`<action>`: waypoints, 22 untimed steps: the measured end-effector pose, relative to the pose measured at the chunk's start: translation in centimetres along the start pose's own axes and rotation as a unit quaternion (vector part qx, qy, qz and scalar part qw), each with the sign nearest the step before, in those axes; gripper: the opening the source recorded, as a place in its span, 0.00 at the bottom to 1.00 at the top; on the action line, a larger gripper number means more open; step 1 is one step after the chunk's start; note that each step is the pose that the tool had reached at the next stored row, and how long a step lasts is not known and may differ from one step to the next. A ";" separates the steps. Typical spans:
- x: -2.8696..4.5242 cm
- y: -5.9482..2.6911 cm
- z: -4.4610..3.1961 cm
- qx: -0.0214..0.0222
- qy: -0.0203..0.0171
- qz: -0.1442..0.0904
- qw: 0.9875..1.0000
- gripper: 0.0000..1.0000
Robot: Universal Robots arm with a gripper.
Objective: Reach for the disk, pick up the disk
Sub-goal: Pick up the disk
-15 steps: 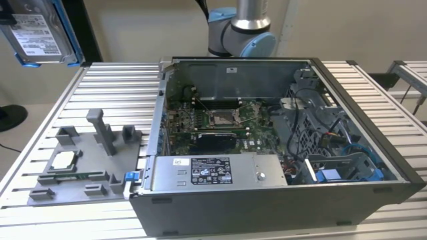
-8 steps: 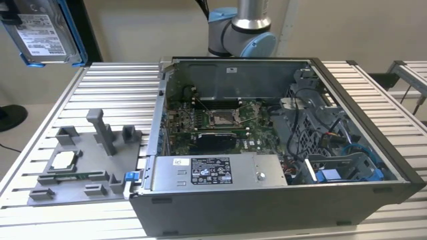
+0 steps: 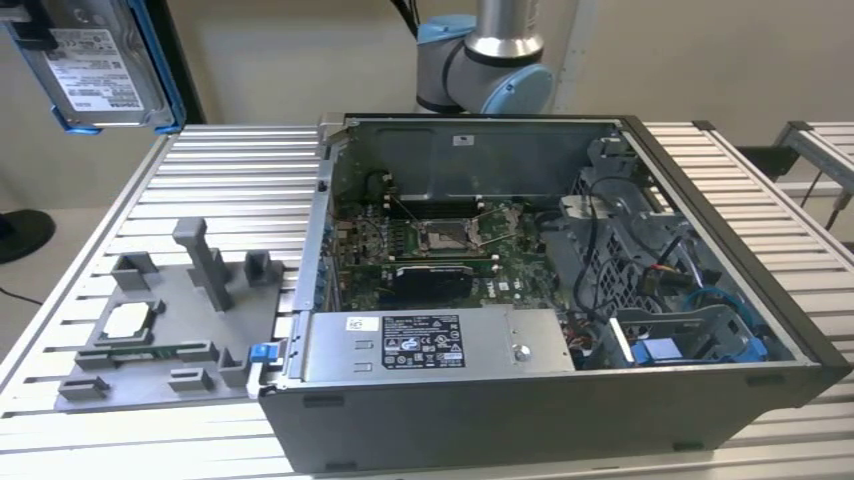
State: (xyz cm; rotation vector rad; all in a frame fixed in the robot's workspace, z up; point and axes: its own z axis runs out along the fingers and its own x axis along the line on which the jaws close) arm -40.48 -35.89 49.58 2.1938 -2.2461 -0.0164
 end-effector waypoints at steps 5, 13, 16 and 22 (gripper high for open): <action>-0.02 -0.68 0.00 0.000 0.000 0.000 1.000 0.00; -0.04 -1.77 -0.01 0.000 0.000 0.000 1.000 0.00; -0.05 -2.22 -0.01 0.000 0.000 0.000 1.000 0.00; -0.08 -3.35 -0.02 0.000 0.000 0.000 1.000 0.00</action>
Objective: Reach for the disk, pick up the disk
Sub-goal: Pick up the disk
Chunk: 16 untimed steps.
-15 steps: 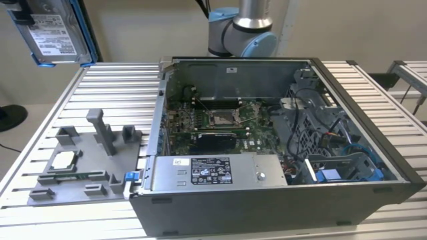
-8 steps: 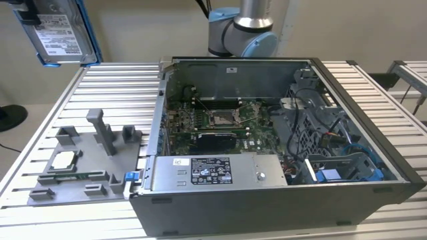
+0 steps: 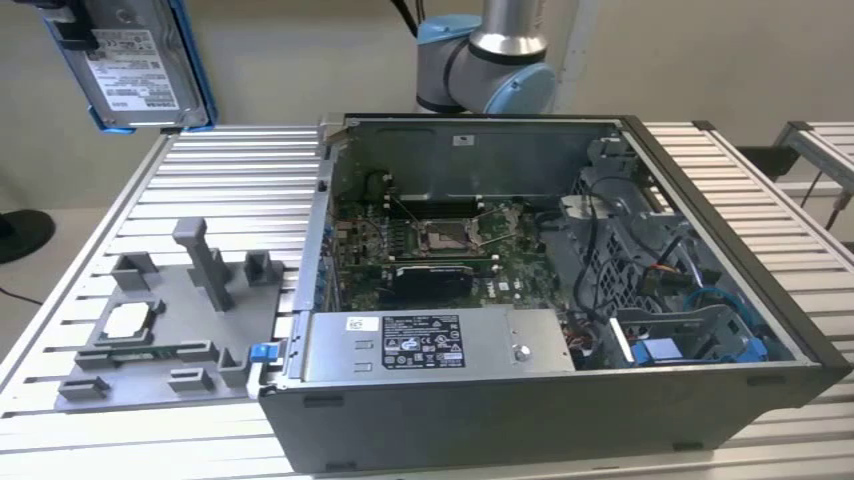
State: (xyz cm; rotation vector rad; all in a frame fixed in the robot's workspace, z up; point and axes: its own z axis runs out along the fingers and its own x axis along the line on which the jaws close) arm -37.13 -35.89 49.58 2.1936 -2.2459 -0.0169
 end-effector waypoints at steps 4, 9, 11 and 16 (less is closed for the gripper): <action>-0.02 -0.86 -0.01 0.000 0.000 0.000 1.000 0.00; -0.05 -1.97 -0.02 0.000 0.000 0.000 1.000 0.00; -0.06 -2.43 -0.03 -0.001 0.000 0.000 1.000 0.00; -0.08 -3.60 -0.04 -0.001 0.000 0.000 1.000 0.00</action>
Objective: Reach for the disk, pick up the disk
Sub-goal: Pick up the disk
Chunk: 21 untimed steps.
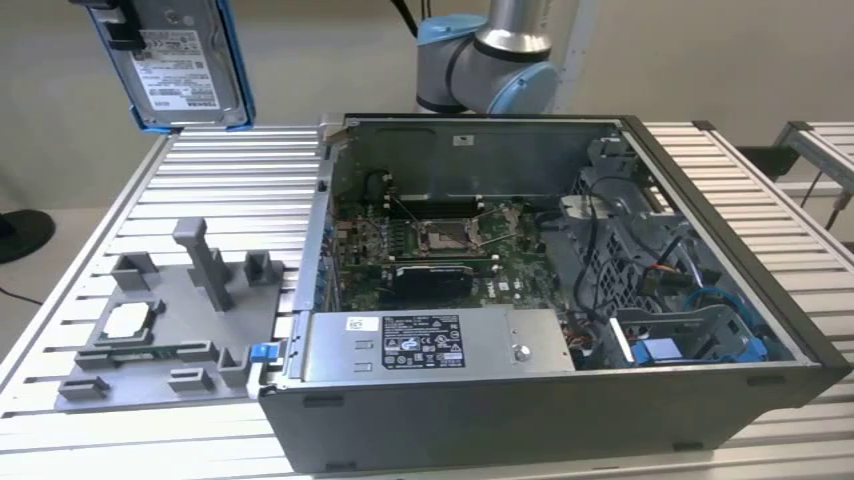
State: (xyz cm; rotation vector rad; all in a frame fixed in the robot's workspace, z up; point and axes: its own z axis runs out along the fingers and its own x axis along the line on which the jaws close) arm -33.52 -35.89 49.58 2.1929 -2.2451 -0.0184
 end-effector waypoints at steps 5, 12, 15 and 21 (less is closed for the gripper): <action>-0.03 -1.24 -0.01 0.000 0.000 0.000 1.000 0.00; -0.07 -2.98 -0.03 -0.001 0.000 0.000 1.000 0.00; -0.09 -3.72 -0.04 -0.001 0.000 0.000 1.000 0.00; -0.12 -5.19 -0.05 -0.001 0.000 0.000 1.000 0.00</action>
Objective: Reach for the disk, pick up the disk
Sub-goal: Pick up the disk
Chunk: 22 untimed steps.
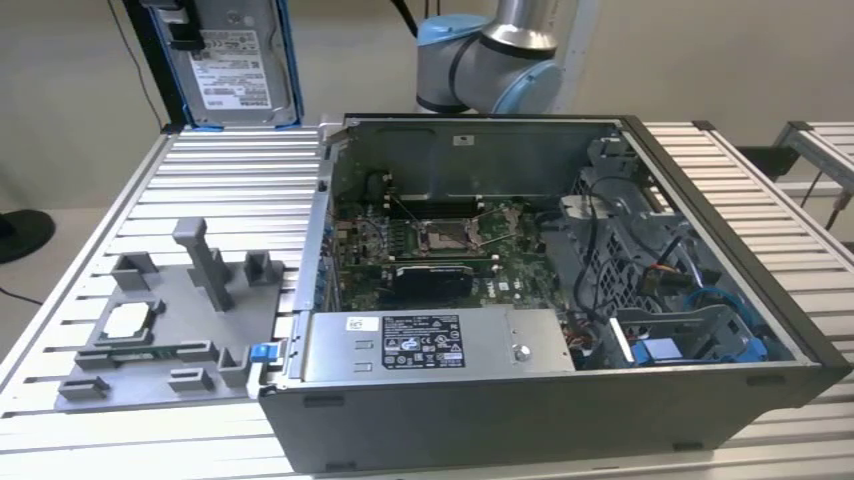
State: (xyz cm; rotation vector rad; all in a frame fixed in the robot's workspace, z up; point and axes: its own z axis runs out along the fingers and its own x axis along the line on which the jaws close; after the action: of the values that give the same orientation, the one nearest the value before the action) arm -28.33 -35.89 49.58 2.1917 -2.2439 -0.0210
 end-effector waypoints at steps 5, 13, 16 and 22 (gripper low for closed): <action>-0.03 -1.26 -0.02 0.000 0.000 0.000 1.000 0.00; -0.08 -3.55 -0.05 -0.001 0.000 0.000 1.000 0.00; -0.10 -4.41 -0.06 -0.001 0.000 0.000 1.000 0.00; -0.14 -6.10 -0.08 -0.002 0.000 0.000 1.000 0.00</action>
State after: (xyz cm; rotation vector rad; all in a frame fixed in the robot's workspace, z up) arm -22.24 -35.89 49.58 2.1901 -2.2423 -0.0242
